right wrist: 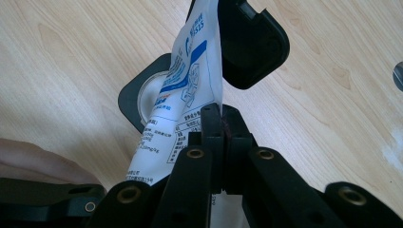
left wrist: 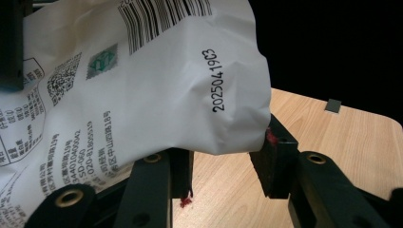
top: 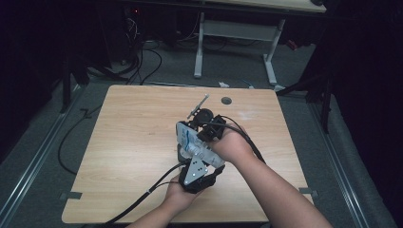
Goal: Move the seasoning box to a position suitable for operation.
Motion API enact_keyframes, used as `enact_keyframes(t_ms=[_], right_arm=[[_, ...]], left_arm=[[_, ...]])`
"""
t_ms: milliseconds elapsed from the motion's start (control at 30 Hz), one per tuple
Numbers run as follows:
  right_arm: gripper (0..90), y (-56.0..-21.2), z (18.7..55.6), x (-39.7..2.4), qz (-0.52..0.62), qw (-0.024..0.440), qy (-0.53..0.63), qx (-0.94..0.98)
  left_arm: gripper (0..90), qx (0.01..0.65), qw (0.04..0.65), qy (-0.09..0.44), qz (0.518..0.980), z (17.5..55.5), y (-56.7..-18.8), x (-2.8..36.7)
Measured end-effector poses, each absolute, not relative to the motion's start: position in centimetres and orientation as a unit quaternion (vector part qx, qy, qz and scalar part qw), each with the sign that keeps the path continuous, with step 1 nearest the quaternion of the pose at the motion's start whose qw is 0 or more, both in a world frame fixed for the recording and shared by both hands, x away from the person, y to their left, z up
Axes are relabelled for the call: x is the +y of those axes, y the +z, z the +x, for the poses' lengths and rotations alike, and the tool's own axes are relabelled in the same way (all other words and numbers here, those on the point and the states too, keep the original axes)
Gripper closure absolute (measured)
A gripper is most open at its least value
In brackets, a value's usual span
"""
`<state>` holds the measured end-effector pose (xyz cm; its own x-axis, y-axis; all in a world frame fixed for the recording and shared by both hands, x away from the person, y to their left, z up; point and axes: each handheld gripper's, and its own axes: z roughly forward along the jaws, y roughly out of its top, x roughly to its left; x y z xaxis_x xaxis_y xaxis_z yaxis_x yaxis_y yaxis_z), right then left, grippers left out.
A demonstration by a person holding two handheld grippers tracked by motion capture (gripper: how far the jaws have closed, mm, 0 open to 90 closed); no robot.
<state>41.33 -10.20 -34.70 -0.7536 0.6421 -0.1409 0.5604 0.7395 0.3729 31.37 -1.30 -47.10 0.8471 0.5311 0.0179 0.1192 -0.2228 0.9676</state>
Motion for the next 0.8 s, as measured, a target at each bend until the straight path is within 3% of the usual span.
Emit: enact_keyframes(t_ms=[800], right_arm=[[90.0,-34.39,41.25,-10.50,0.328,0.131,0.160,0.922]], left_arm=[[62.8,0.212,0.590,0.174,0.759,31.37,-47.06,-1.46]])
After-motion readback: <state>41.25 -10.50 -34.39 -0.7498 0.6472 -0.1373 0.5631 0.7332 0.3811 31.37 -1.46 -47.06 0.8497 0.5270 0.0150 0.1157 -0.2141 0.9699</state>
